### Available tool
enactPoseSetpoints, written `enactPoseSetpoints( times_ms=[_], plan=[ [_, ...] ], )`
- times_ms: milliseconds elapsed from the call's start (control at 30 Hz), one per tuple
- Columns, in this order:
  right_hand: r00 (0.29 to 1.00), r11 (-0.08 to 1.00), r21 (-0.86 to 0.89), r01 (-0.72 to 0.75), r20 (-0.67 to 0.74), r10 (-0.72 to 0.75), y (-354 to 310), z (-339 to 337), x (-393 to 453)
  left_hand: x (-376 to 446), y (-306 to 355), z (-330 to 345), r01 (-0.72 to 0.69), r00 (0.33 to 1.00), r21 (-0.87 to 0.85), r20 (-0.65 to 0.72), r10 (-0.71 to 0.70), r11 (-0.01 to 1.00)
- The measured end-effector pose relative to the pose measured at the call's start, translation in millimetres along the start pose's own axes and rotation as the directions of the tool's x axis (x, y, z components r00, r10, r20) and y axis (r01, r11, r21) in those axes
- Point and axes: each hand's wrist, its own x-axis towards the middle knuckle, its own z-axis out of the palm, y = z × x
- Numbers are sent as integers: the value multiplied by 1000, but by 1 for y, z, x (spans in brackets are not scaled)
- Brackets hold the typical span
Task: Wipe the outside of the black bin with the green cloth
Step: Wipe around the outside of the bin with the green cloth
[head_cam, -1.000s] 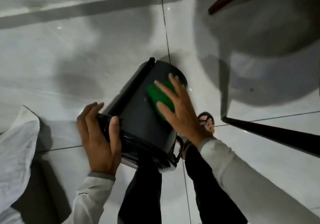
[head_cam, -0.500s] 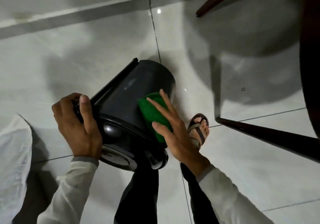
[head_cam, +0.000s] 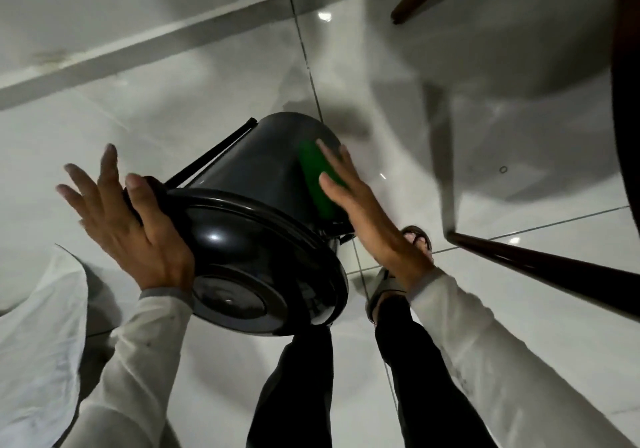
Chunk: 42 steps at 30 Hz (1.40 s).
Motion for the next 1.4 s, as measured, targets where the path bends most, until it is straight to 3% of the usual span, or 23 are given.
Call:
enactPoseSetpoints(
  times_ms=[67,133,267,367,433,567,633,700,800,967,1100,1267,1400],
  plan=[
    [994,994,-85,69,96,-61,-4,1,-15,-4,10,3,-70,997,27,29,70,997],
    [997,995,-76,71,49,-68,-1,-6,-9,-8,19,8,-112,993,44,54,109,993],
    [970,983,59,-172,-162,179,15,-29,40,-17,30,16,-134,990,59,62,130,989],
    [901,921,237,-308,-238,363,26,-34,68,-23,29,17,-158,987,73,52,155,985],
    [885,908,257,-332,-248,394,25,-30,72,-20,26,16,-141,989,67,42,138,988],
    [957,964,163,-209,-166,236,14,-22,44,-13,22,12,-95,995,50,21,94,994],
    [989,992,26,-122,-75,124,7,-12,15,-14,19,10,-94,995,39,15,94,995],
    [994,992,-91,-84,-80,76,10,-5,0,-21,16,8,-105,994,37,23,104,994],
    [961,988,-26,-153,-237,143,26,-17,19,-34,17,7,-149,988,49,35,147,988],
    [868,899,229,-374,-256,426,23,-31,64,-39,31,10,-177,983,90,57,172,980],
    [938,959,115,-258,-206,277,3,-23,49,-33,31,7,-89,995,84,61,84,992],
    [998,996,-66,-56,-9,55,-16,-4,3,-27,25,6,-101,991,161,99,86,982],
    [981,990,-49,-136,-149,127,-1,-17,30,-31,31,11,-154,986,218,100,135,964]
  ],
)
